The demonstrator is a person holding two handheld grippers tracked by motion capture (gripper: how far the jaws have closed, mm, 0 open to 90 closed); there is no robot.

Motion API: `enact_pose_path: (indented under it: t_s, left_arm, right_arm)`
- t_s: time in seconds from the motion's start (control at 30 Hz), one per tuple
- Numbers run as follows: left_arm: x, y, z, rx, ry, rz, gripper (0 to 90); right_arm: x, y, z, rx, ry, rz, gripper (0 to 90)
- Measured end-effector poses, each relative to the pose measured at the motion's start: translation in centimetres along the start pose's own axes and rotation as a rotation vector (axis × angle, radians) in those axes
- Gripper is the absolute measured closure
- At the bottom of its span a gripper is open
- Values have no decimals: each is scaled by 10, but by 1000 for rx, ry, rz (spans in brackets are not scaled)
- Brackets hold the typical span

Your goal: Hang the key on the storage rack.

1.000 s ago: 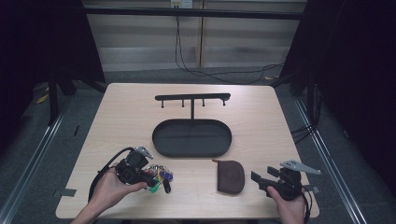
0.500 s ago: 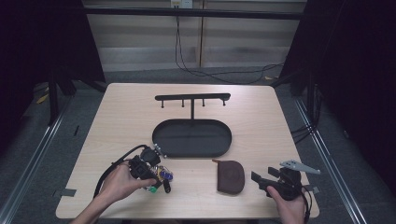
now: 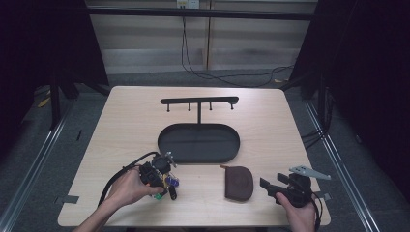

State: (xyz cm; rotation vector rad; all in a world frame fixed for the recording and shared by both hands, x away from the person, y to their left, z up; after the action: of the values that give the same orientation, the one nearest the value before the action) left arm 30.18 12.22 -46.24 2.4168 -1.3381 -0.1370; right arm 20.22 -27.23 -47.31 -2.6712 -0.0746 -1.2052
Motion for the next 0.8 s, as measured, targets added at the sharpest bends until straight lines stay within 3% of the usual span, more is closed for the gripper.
enact_pose_path:
  t_s: [0.37, 0.6, 0.8]
  left_arm:
    - [6, 2, 4, 20, -59, 9, 866]
    - [7, 5, -12, 12, -51, 37, 867]
    - [9, 6, -28, 33, -58, 41, 868]
  right_arm:
    - [0, 2, 1, -1, -2, 4, 231]
    - [0, 2, 1, -5, -7, 6, 232]
    - [0, 2, 1, -5, -8, 8, 232]
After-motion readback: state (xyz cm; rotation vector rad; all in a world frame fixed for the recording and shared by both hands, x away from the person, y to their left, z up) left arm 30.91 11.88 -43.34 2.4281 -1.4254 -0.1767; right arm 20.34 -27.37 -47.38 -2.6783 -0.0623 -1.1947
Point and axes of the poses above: each handheld gripper's, and its own axes: z roughly forward along the jaws, x roughly out of its top, y roughly to its right, the point moved 1 cm from there along z, roughly forward along the jaws, and after that the axes turned 9 degrees about -x, right-handed, at the moved point
